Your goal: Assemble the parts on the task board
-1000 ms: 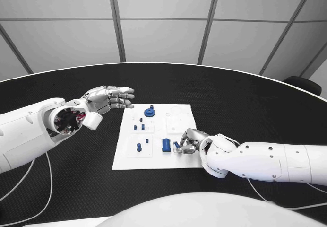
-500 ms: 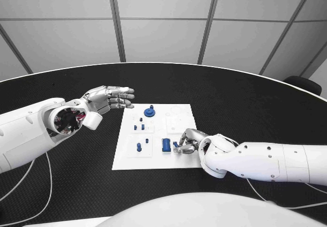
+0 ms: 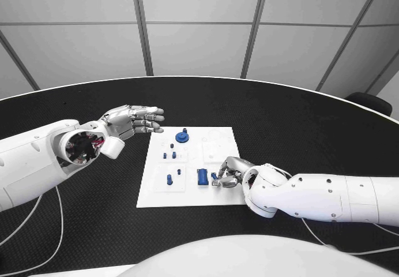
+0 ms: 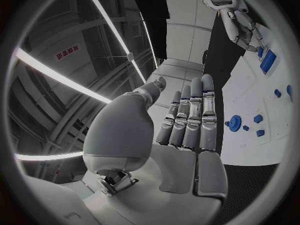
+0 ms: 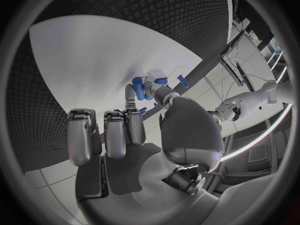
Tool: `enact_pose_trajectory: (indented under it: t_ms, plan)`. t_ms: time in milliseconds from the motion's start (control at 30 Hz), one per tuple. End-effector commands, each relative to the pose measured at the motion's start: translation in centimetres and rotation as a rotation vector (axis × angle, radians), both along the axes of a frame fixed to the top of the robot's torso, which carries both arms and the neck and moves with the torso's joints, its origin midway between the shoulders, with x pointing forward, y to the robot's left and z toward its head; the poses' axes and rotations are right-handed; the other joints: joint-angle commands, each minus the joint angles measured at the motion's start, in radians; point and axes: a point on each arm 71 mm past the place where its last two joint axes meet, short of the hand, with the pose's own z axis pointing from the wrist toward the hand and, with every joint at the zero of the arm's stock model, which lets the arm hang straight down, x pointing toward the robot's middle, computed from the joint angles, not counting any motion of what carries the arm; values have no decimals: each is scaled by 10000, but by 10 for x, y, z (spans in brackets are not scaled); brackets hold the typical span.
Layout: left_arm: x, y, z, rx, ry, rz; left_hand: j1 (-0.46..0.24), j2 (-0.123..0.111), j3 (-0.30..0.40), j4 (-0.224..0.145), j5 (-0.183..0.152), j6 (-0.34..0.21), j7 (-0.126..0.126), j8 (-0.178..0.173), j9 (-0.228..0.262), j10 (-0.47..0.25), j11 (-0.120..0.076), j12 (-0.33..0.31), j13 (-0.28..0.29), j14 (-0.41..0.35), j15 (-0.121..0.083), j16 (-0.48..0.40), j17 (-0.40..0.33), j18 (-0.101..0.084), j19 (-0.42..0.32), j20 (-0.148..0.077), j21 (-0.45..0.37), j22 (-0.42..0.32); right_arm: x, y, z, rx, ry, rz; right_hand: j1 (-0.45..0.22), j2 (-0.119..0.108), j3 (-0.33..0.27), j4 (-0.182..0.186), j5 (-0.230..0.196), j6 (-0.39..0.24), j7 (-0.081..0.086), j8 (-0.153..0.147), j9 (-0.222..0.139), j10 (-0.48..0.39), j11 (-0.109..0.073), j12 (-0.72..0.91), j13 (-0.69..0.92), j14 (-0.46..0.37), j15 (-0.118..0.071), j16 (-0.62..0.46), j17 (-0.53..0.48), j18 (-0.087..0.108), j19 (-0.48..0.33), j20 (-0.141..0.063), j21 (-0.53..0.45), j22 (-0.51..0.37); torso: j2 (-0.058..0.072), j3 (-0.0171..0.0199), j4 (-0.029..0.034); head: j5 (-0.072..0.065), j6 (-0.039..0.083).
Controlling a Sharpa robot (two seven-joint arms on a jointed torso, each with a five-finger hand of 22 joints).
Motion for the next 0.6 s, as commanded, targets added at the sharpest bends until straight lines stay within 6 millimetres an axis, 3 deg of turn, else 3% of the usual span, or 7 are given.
enact_pose_trajectory:
  t_ms: [33, 367, 600]
  plan:
    - [0, 0, 0, 1, 2, -5, 32, -4, 3, 72, -43, -65, 7, -4, -8, -69, -28, 52, -5, -85, -19, -28, 8, 122, 60, 0, -59, -8, 0, 0, 0, -18, 30, 18, -180, 25, 5, 141, 34, 29, -64, 66, 27, 515, -86, 38, 2011, 1049, -76, 66, 2632, -132, 1028, -53, 71, 2611, -3, -9, 9, -15, 1]
    - [0, 0, 0, 22, -6, -17, 32, -4, 3, 72, -43, -65, 7, -4, -8, -69, -28, 52, -5, -85, -19, -28, 8, 122, 60, 0, -59, -8, 0, -1, -1, -108, 110, -3, -554, 28, 29, 408, 95, 31, -83, 143, 84, 524, -103, 34, 2009, 1049, -94, 66, 2632, -143, 1036, -74, 129, 2627, -4, -11, 3, -11, 1]
    - [0, 0, 0, 26, -5, -25, 36, -12, -9, 86, -42, -74, 9, -6, -11, -85, -25, 60, -6, -94, -15, -32, 13, 121, 67, 2, -82, -22, 0, 0, -1, -67, 92, 66, -895, -151, -38, 580, -218, 11, -83, 191, 123, 524, -101, 28, 2008, 1049, -94, 66, 2632, -137, 1032, -79, 97, 2618, 2, -11, 13, -7, 1]
